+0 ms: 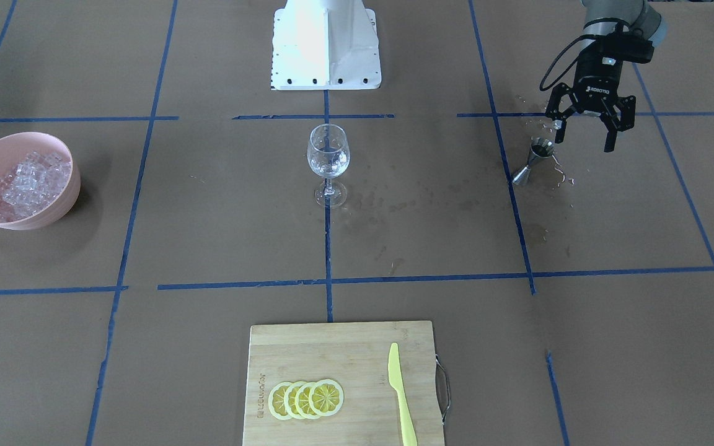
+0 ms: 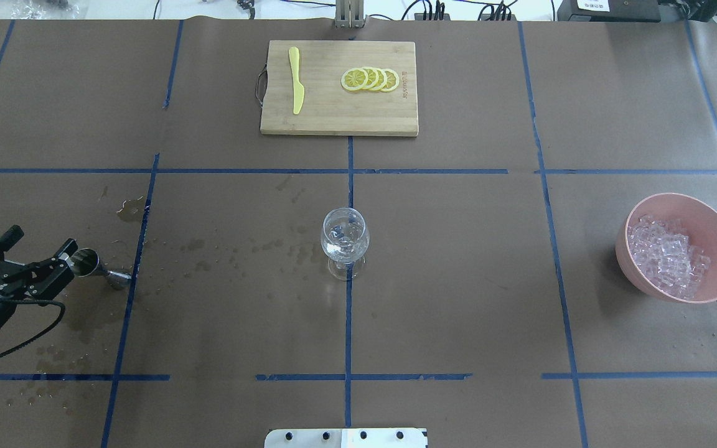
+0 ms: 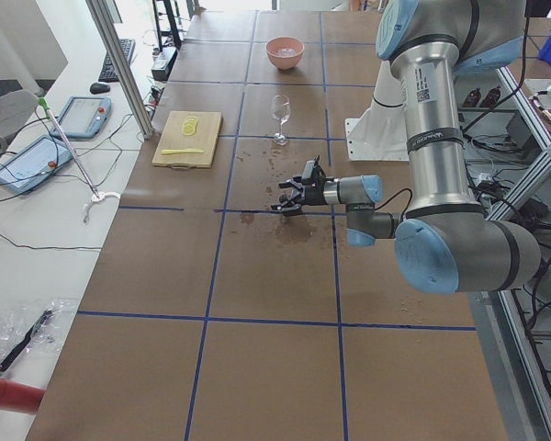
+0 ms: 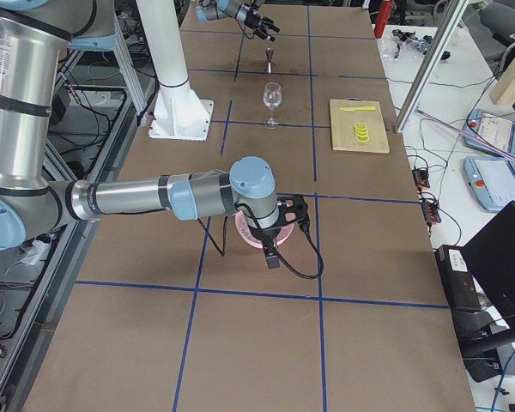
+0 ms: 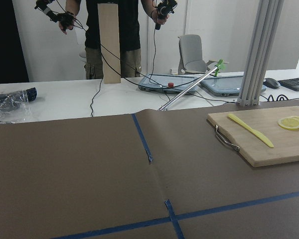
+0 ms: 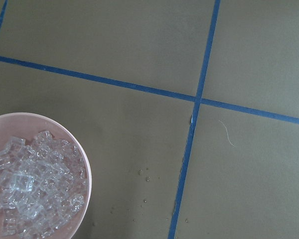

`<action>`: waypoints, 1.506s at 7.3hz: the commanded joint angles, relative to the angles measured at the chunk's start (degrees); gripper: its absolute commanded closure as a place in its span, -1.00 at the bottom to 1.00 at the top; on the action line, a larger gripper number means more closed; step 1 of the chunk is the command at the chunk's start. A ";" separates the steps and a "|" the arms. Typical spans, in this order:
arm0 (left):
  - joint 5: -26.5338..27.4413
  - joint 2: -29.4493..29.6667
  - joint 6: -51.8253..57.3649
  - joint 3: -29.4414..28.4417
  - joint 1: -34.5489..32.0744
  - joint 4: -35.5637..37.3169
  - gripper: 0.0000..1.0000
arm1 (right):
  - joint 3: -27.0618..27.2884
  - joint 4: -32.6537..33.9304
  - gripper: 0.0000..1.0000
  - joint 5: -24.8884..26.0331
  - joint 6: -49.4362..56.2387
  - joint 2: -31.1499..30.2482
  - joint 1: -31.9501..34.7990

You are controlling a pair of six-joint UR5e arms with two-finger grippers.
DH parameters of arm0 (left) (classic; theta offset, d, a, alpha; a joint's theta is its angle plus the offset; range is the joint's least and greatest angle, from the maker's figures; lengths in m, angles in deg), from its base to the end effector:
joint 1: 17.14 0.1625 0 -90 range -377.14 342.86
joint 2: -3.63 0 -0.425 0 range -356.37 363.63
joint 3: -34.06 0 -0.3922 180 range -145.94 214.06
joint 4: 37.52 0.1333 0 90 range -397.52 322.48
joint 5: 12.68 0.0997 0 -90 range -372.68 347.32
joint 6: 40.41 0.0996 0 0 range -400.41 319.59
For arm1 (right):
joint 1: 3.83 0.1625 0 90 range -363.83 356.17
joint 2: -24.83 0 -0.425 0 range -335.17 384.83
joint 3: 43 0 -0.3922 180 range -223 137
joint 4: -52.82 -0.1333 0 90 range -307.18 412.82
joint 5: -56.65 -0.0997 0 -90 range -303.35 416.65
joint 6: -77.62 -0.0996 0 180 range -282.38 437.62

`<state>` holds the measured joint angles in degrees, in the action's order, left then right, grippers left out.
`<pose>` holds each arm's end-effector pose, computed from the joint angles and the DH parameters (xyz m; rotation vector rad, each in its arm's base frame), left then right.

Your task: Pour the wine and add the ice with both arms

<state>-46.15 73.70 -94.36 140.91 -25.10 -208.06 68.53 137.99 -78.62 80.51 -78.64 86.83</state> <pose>0.2890 -0.2589 0.4977 1.2050 0.8176 -0.2649 0.0672 -0.4014 0.5669 0.2375 -0.7800 -0.1256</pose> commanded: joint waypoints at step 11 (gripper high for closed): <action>10.44 11.66 -3.27 -16.24 7.61 -0.59 -0.79 | 0.00 0.00 -1.00 0.00 0.09 -0.24 0.74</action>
<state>-35.71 84.79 -97.42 125.56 -17.50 -208.61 68.46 137.99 -78.62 80.61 -78.93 87.48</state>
